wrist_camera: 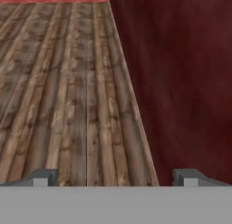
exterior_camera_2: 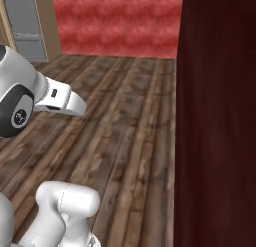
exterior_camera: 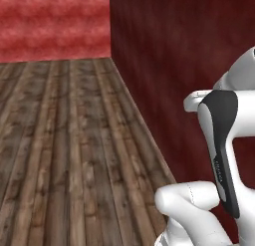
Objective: There is a tray on the dining counter. Grab the cup, mug, and pitcher and place them on the tray. The pitcher may be placed next to the tray if it cannot fit the tray.
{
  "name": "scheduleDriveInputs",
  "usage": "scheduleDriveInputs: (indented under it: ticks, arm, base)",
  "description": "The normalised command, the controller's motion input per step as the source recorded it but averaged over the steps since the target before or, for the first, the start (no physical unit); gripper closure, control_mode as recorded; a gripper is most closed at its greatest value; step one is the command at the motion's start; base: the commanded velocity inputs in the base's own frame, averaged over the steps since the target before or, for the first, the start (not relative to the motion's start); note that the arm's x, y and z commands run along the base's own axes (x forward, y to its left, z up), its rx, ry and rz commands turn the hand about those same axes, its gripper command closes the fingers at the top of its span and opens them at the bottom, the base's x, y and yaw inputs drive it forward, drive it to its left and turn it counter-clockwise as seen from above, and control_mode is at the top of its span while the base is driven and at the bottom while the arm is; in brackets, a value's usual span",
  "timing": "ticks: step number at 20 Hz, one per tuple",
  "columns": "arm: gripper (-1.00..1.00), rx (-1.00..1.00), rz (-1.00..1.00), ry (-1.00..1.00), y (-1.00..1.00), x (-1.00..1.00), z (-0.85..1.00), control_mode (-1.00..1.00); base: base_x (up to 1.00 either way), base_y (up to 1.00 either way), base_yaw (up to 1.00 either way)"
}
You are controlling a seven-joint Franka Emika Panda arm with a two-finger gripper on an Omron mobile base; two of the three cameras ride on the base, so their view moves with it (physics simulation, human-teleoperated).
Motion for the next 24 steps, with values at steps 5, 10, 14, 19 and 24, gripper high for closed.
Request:
scheduleDriveInputs:
  ticks: [5,10,14,19,24]
  arm:
    - [-1.00,0.00,0.00,0.00,0.00,0.00,0.00,1.00]
    - [-1.00,0.00,0.00,0.00,0.00,0.00,0.00,1.00]
    - [-1.00,0.00,0.00,0.00,0.00,0.00,0.00,1.00]
    - [-1.00,0.00,0.00,0.00,0.00,0.00,0.00,1.00]
    - [-1.00,0.00,0.00,0.00,0.00,0.00,0.00,1.00]
  base:
    - [1.00,0.00,0.00]
    - [1.00,0.04,0.01]
    - [1.00,0.11,0.03]
    - [1.00,0.15,0.05]
    - [1.00,0.22,0.10]
